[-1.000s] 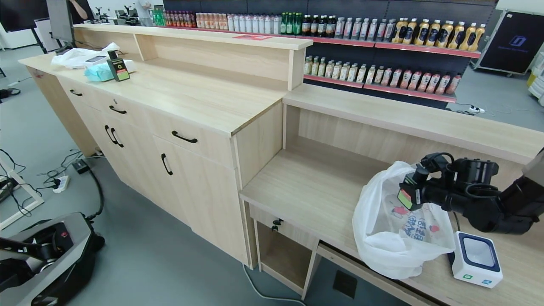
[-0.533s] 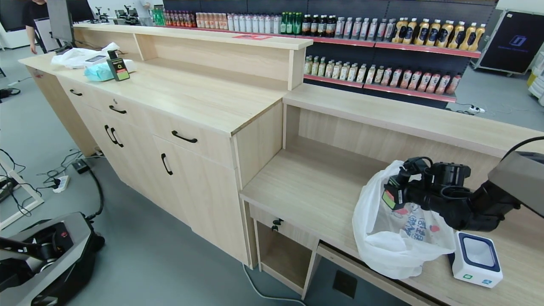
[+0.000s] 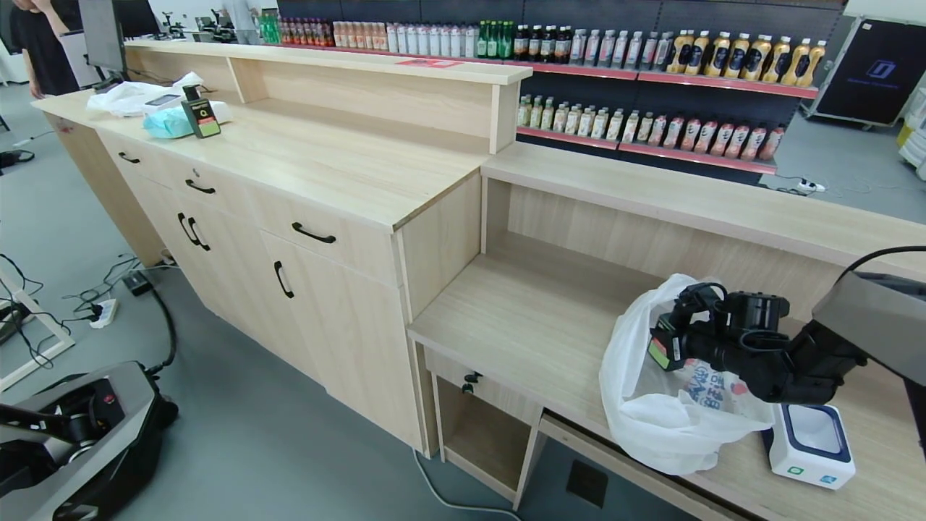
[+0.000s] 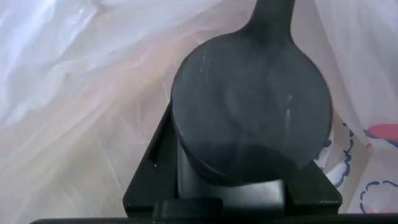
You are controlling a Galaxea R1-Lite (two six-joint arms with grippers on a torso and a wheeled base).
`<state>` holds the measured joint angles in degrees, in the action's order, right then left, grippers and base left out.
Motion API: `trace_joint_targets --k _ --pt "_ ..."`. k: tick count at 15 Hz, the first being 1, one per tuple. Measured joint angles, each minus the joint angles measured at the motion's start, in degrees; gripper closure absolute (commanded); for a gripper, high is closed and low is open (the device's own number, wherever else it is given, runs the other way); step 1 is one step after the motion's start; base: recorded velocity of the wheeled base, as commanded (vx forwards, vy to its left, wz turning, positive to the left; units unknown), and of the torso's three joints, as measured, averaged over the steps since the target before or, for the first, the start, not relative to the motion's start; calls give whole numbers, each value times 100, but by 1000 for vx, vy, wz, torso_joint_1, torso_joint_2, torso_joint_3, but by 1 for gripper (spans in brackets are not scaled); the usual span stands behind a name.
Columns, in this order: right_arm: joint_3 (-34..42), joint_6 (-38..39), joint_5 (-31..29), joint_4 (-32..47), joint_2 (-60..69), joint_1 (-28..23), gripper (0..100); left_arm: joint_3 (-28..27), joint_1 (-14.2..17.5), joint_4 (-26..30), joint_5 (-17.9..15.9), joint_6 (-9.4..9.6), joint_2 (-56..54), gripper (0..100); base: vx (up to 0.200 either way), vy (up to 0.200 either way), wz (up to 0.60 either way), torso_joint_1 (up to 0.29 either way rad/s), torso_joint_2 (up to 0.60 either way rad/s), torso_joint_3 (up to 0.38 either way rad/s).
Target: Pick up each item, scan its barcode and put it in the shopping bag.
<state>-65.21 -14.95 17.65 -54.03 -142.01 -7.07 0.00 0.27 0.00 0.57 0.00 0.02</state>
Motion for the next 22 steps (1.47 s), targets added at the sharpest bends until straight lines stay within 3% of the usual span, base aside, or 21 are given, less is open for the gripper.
trace_joint_targets --k 2,3,10,16,19,22 --pt "-44 -11 0 -16 -60 7 100 0 0 0 2 0 -2 100 0 0 0 0 0 0" --pt "-55 -13 0 -16 -80 5 0 0 -2 0 2 0 0 100 0 0 0 0 0 0" --pt "107 1 51 71 177 -6 0 0 0 0 2 0 0 100 0 0 0 0 0 0" --pt "1491 -126 87 82 2133 -345 0 0 -5 0 2 0 0 100 0 0 0 0 0 0" --pt "2453 -513 74 482 3593 -908 0 0 0 0 2 0 -2 100 0 0 -200 2 1 -1" --pt "2929 -1115 62 1497 4808 -1958 0 0 -2 0 2 0 0 100 0 0 -600 7 -2 4"
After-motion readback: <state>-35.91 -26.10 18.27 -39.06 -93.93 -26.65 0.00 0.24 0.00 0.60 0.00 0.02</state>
